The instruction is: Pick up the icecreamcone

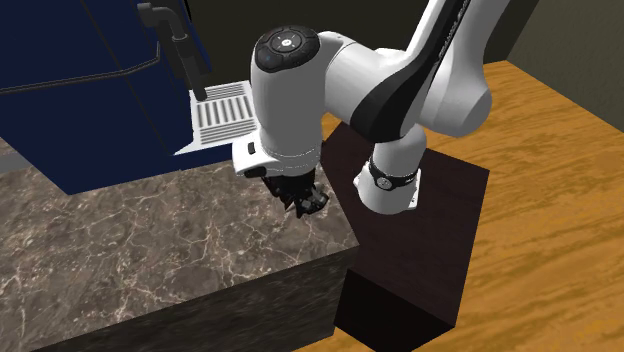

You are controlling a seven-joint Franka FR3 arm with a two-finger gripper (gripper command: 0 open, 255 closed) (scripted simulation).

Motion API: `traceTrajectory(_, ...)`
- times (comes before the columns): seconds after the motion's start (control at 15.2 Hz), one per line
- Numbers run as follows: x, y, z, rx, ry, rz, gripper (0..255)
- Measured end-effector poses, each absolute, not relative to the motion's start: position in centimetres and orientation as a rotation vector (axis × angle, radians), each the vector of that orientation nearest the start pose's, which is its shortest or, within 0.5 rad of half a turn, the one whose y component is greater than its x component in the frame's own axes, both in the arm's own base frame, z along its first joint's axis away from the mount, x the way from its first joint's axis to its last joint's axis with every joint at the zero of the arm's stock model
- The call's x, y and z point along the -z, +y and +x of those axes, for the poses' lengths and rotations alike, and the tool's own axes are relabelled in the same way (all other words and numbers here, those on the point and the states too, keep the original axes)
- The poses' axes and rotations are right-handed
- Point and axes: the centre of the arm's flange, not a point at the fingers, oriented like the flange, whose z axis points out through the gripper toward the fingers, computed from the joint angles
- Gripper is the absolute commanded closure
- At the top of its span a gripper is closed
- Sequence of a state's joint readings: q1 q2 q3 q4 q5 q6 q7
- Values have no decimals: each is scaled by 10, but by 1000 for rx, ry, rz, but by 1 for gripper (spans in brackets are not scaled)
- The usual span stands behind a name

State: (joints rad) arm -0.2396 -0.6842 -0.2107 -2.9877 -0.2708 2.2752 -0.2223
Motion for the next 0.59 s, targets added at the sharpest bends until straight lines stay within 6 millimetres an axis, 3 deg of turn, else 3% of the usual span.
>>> traceTrajectory(0.59,-369,-119,266,-76,0,-3200,255)
